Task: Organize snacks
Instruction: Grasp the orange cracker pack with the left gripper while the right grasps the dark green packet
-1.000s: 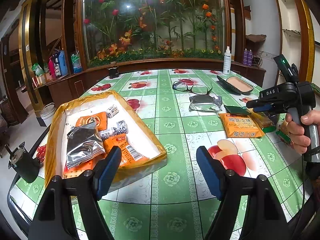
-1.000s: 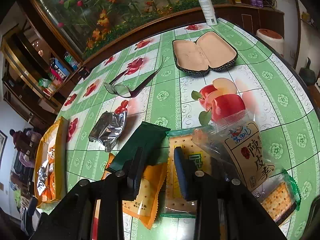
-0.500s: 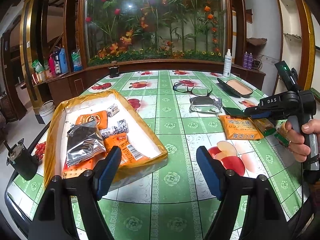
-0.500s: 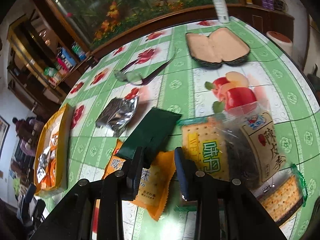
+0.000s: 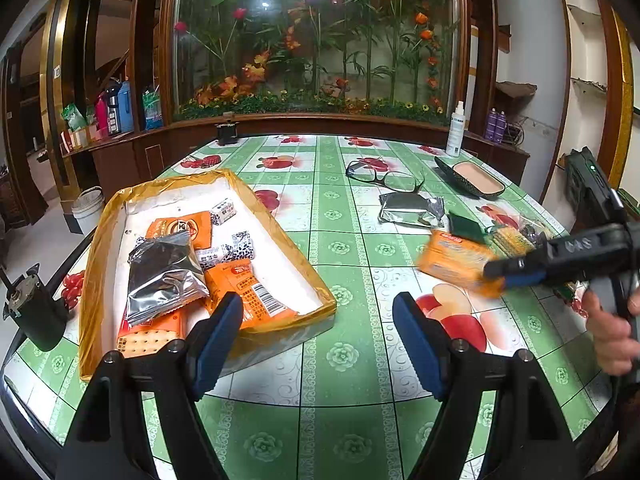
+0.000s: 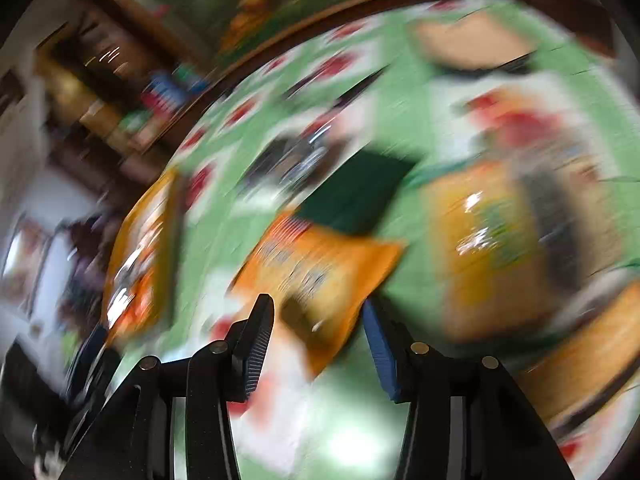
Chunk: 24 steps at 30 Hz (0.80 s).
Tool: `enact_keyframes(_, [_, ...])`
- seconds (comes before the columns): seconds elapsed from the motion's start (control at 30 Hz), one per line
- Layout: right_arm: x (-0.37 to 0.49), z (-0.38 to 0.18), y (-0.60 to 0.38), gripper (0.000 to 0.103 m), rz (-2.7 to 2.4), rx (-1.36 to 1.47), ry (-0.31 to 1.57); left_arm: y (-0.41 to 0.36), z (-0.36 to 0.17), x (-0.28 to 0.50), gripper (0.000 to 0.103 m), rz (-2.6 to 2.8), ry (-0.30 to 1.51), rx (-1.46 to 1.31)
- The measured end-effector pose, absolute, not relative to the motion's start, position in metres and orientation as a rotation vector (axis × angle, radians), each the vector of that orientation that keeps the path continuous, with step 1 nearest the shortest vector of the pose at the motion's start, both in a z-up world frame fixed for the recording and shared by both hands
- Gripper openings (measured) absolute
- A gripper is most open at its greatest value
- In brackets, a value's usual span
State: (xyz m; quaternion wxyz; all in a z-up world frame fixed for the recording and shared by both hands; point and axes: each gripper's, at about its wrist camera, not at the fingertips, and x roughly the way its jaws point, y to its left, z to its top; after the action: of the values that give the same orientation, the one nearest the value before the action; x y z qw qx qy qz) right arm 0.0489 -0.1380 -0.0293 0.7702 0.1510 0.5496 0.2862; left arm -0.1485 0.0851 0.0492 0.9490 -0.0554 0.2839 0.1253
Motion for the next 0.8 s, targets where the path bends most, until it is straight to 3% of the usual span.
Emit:
enact_keyframes(0.27, [0.056,-0.007,-0.132,0.052,0.647,0.289,1.127,0.085,0.049,-0.149,0.076,0.252,0.581,-0.123])
enact_keyframes(0.53, [0.110,-0.021,-0.145,0.052,0.394,0.351,1.218,0.087,0.049,-0.151,0.077,0.247,0.583,-0.137])
enact_keyframes(0.8, [0.128,-0.024,-0.092,0.060,0.248,-0.005,1.180,0.086,0.048,-0.150,0.077,0.245,0.585,-0.134])
